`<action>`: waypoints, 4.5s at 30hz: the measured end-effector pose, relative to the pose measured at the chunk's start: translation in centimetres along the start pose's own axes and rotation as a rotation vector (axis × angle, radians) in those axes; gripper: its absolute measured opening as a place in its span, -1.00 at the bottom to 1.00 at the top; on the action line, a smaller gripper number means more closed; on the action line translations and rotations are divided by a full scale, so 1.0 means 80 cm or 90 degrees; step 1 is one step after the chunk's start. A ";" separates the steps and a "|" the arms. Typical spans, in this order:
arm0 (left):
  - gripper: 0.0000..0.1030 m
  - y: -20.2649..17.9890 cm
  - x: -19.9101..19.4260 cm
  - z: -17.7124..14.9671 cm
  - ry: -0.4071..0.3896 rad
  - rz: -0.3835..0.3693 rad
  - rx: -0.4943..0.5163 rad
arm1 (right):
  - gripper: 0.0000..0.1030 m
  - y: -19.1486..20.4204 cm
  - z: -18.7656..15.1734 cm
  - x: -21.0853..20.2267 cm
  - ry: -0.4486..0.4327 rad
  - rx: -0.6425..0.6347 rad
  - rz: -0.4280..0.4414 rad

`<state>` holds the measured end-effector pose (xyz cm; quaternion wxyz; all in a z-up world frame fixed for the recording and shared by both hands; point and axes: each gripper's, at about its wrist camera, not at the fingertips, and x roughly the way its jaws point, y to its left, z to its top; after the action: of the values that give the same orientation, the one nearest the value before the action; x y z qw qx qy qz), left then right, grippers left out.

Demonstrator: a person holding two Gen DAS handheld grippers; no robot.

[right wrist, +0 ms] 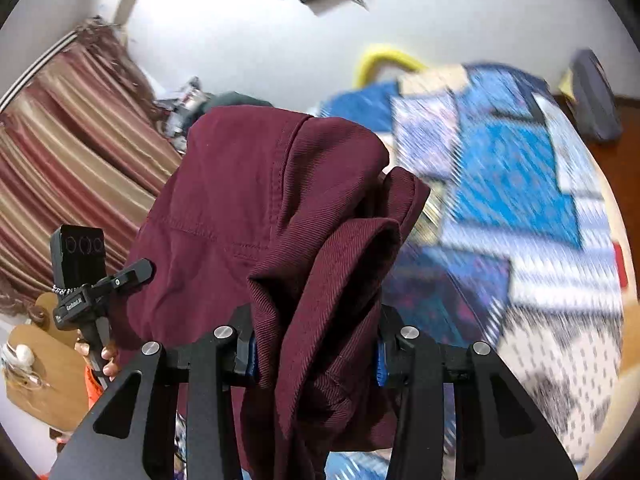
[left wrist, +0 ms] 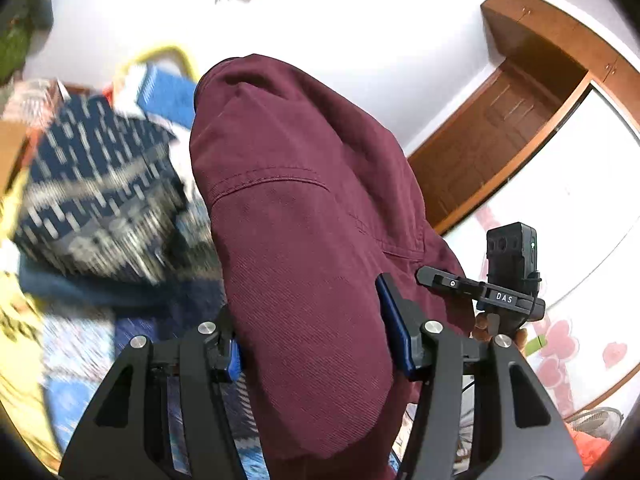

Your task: Fold large clothes

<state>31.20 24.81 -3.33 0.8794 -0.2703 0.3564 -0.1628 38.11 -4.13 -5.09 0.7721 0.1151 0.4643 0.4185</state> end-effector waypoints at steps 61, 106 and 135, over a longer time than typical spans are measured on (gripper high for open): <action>0.35 -0.175 -0.210 -0.150 -0.414 0.433 0.289 | 0.20 0.219 -0.102 -0.072 -0.395 -0.310 -0.094; 0.99 -0.168 -0.199 -0.229 -0.435 0.453 0.210 | 0.74 0.220 -0.146 -0.063 -0.386 -0.259 -0.180; 0.99 -0.163 -0.191 -0.227 -0.411 0.426 0.213 | 0.74 0.223 -0.141 -0.068 -0.368 -0.258 -0.183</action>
<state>6.42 15.20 1.72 0.9803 -0.0329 0.1024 0.1659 18.13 0.54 2.28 0.9291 0.0069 0.1461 0.3396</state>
